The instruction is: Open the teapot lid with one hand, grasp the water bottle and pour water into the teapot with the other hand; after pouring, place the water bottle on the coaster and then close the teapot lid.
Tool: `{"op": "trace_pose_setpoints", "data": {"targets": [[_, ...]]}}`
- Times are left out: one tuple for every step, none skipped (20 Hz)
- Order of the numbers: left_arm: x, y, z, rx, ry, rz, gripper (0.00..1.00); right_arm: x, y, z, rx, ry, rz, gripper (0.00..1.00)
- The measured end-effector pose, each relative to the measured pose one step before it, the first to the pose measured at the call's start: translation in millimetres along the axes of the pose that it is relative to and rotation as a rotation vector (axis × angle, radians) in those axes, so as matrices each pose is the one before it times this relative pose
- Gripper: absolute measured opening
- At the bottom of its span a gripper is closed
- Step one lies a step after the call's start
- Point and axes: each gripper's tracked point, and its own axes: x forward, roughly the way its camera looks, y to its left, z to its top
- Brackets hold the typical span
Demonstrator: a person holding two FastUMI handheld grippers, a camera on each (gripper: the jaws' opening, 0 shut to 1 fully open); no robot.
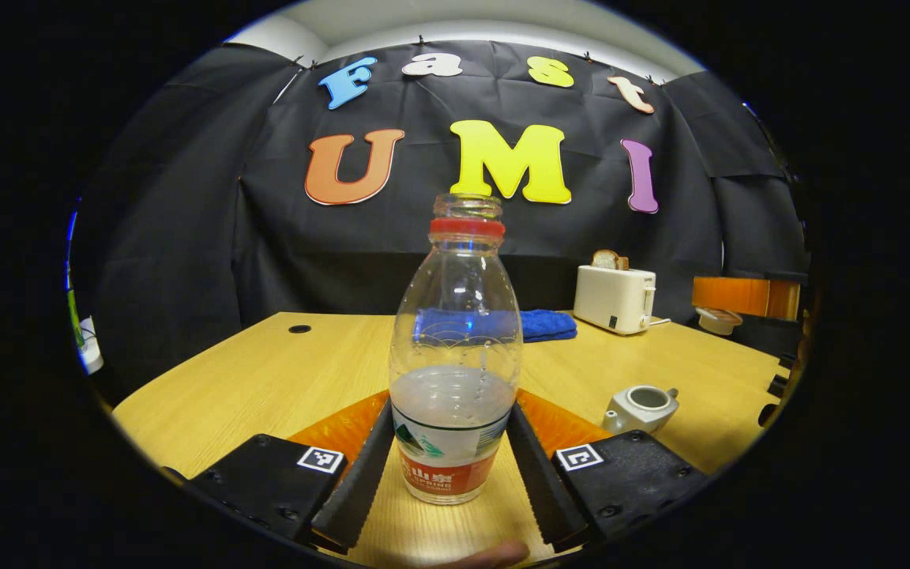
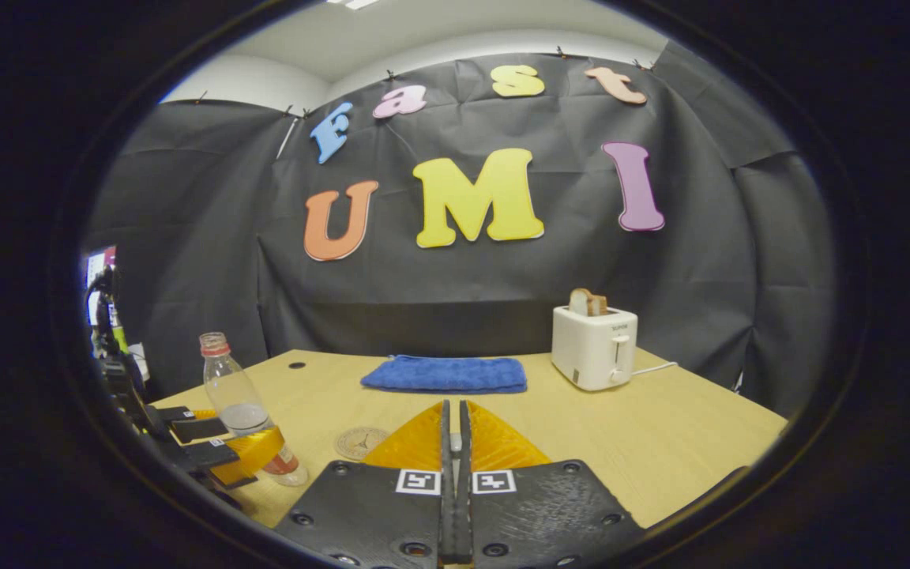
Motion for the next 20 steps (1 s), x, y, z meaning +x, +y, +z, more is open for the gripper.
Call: {"op": "trace_pose_setpoints", "data": {"targets": [[-1.4,1.55,-0.32,-0.01043,0.00793,0.0031,0.81,-0.21,-4.72,0.22,0.00309,0.00113,-0.00534,0.0],[-0.58,0.93,-0.39,-0.00874,0.01276,0.00213,0.81,-1.56,-4.15,-1.27,0.00477,0.0005,-0.00554,0.0],[-1.43,0.52,0.32,-0.00319,0.00949,0.0011,0.8,-0.35,-3.95,1.57,0.00637,-0.00019,-0.00597,0.0],[-0.11,1.58,0.85,0.00379,0.0092,0.00665,0.8,-1.39,-4.34,-1.57,0.00566,0.00123,-0.00375,0.0],[-1.47,2.15,3.29,0.0134,0.00092,0.01172,0.8,-0.63,-3.37,-1.01,0.00405,0.00556,-0.00243,0.0],[-0.77,4.11,3.5,0.02039,0.0019,0.01434,0.8,-0.32,-3.2,-1.99,0.00464,0.00534,-0.00395,0.0],[-1.13,3.08,2.62,0.02306,0.00483,0.01634,0.79,-1.04,-4.17,-0.73,0.00746,-0.00014,-0.00264,0.0],[-0.64,3.19,3.22,0.02573,0.00158,0.01467,0.79,-0.9,-3.14,-0.97,0.00605,0.00114,-0.00262,0.0],[-1.22,1.5,4.0,0.02909,-0.00245,0.01296,0.79,-0.54,-3.82,-1.49,0.00231,0.00099,-0.00632,0.0],[-0.97,1.91,2.9,0.03405,-0.00093,0.01617,0.79,-0.56,-4.58,-2.69,-0.00236,0.00019,-0.00777,0.0],[-1.52,3.47,3.43,0.04142,-0.00389,0.02122,0.79,-0.65,-3.42,-1.92,-0.00436,0.00051,-0.00253,0.0],[-0.83,2.64,1.74,0.05605,0.00505,0.02171,0.78,-0.14,-2.21,-4.82,0.00071,0.00726,0.0032,0.0],[-0.28,1.41,1.77,0.05617,-0.00032,0.01823,0.78,-0.05,-2.53,-2.95,0.00503,0.00873,0.0,0.0],[0.02,1.66,2.98,0.06352,-0.00421,0.01871,0.78,-0.25,-4.35,-3.01,0.00467,0.00423,-0.00197,0.0],[-1.05,0.22,2.93,0.06818,-0.00272,0.01897,0.78,-0.79,-3.78,-1.54,-0.0003,0.00212,-0.00376,0.0],[0.16,-0.5,0.65,0.07092,-0.00281,0.01794,0.78,-0.55,-3.51,-3.57,-0.00414,0.00265,-0.00666,0.0],[0.35,-0.29,-0.04,0.06531,-0.0021,0.01277,0.78,0.15,-3.31,-1.0,-0.00435,0.00077,-0.00623,0.0],[-1.22,-3.37,2.32,0.06096,-0.00053,-0.00081,0.77,-1.62,-1.87,-3.13,-0.00363,0.00237,-0.00112,0.0],[0.67,-3.62,0.07,0.05486,0.00344,-0.00327,0.77,-0.39,-2.14,-1.32,-0.00197,0.00184,-0.00025,0.0],[-0.62,-2.91,-1.78,0.05139,0.00509,-0.00312,0.78,-0.03,-2.58,-2.09,-0.00336,0.00051,-0.00107,0.0]]}}
